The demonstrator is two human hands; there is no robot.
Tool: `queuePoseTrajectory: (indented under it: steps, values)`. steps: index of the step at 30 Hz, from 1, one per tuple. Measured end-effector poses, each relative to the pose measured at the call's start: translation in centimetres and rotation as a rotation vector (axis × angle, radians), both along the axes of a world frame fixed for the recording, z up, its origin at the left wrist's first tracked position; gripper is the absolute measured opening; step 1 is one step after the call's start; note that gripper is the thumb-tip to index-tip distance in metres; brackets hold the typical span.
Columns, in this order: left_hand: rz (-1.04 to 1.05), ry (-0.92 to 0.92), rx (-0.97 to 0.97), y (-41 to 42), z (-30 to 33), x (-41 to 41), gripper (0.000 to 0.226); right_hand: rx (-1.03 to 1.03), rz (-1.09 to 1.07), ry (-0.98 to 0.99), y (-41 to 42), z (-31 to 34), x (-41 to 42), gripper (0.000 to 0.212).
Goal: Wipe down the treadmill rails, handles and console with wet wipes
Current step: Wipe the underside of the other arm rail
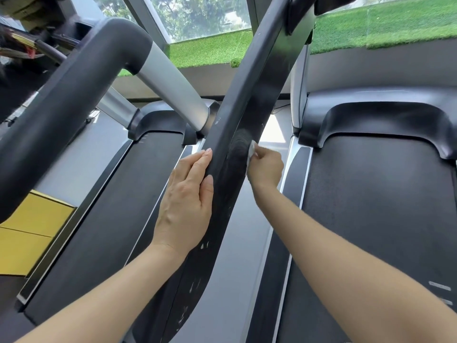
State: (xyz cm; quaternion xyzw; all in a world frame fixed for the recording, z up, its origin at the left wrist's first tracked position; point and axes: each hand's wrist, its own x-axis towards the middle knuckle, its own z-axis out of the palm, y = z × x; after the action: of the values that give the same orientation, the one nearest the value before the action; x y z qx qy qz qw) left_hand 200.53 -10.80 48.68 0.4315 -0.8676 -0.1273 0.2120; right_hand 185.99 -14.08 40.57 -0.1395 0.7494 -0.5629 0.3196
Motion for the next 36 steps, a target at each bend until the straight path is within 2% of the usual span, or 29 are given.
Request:
queuePoseTrajectory:
  steps: [3,6,8,10,12,14,19,24,26,29,32,34,36]
  values:
    - [0.003,0.004,-0.002,-0.1,0.0,0.0,0.042,-0.079,0.024,0.008,1.6,0.3,2.3,0.029]
    - [-0.004,-0.004,-0.006,-0.1,0.0,0.1,0.042,-0.254,-0.013,0.162,2.8,2.1,4.2,0.029]
    - [-0.006,-0.006,-0.006,-0.1,0.0,0.0,0.043,-0.296,-0.04,0.247,2.2,2.4,3.7,0.03]
    - [-0.002,-0.006,-0.004,-0.1,0.0,0.0,0.042,-0.224,-0.041,0.186,0.8,0.9,2.1,0.028]
    - [0.0,-0.008,-0.005,-0.1,-0.1,0.0,0.042,-0.062,-0.035,0.045,0.2,-0.9,0.8,0.03]
    - [-0.003,-0.009,-0.004,-0.1,0.0,0.0,0.042,0.01,-0.009,0.009,1.1,-1.5,1.7,0.033]
    - [-0.011,0.001,-0.017,-0.2,-0.1,0.0,0.042,-0.173,0.035,0.12,4.3,0.4,5.0,0.028]
    - [-0.016,0.004,-0.015,-0.3,-0.2,0.0,0.041,-0.007,-0.027,0.089,0.3,-1.3,0.9,0.029]
    - [-0.019,0.019,-0.008,-0.4,-0.2,0.1,0.041,0.004,-0.014,0.164,1.2,-1.1,2.3,0.029]
    - [-0.027,0.012,-0.019,-0.5,-0.1,0.1,0.042,-0.205,0.022,0.265,5.5,-0.6,7.3,0.028]
    - [-0.019,-0.046,0.003,-0.2,0.3,0.2,0.044,-0.357,0.113,0.165,9.5,-0.5,9.8,0.023]
    - [-0.022,-0.103,0.004,0.2,0.8,0.8,0.045,-0.314,0.146,0.171,8.7,-0.7,8.4,0.024]
    - [-0.032,-0.141,0.01,1.1,1.1,2.3,0.046,-0.174,0.14,0.204,6.4,-0.9,6.0,0.027]
